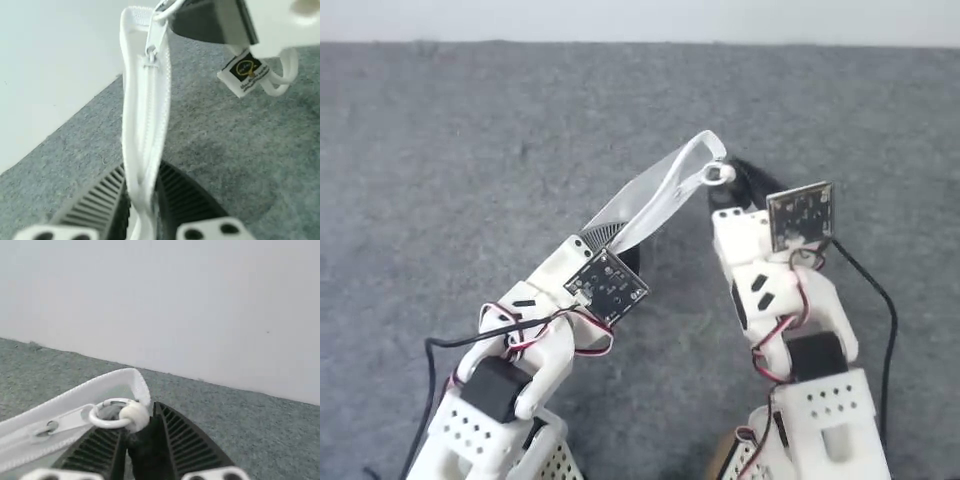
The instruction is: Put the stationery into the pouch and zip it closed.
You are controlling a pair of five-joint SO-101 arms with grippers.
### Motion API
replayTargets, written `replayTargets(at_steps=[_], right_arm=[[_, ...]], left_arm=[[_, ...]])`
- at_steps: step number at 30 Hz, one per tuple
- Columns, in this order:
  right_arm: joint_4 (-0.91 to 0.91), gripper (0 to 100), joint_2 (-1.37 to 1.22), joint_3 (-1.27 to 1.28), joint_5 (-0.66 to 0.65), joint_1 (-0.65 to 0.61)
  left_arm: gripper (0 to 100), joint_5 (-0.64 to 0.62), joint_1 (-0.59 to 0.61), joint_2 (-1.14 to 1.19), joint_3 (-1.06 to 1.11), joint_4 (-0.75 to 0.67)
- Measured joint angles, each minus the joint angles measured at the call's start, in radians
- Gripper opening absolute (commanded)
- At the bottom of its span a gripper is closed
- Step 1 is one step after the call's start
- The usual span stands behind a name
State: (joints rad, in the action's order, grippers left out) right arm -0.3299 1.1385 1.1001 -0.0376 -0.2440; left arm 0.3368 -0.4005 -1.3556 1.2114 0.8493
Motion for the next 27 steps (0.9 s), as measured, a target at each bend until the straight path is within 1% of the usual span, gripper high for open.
replayTargets(at_steps=[4, 9, 14, 21, 27], right_arm=[[0.052, 0.5, -0.084, -0.021, 0.0, 0.04], [0.068, 0.5, -0.23, -0.106, -0.003, 0.097], [0.106, 0.5, -0.42, -0.195, 0.035, 0.155], [0.11, 0.5, -0.606, -0.318, 0.08, 0.172], [0.115, 0.6, -0.615, -0.325, 0.08, 0.172]], left_arm=[[1, 0.0, 0.0, 0.0, 0.0, 0.0], [1, 0.0, 0.0, 0.0, 0.0, 0.0], [1, 0.0, 0.0, 0.003, 0.0, 0.0], [1, 0.0, -0.002, 0.008, -0.002, -0.002], [1, 0.0, -0.002, 0.008, -0.002, -0.002]])
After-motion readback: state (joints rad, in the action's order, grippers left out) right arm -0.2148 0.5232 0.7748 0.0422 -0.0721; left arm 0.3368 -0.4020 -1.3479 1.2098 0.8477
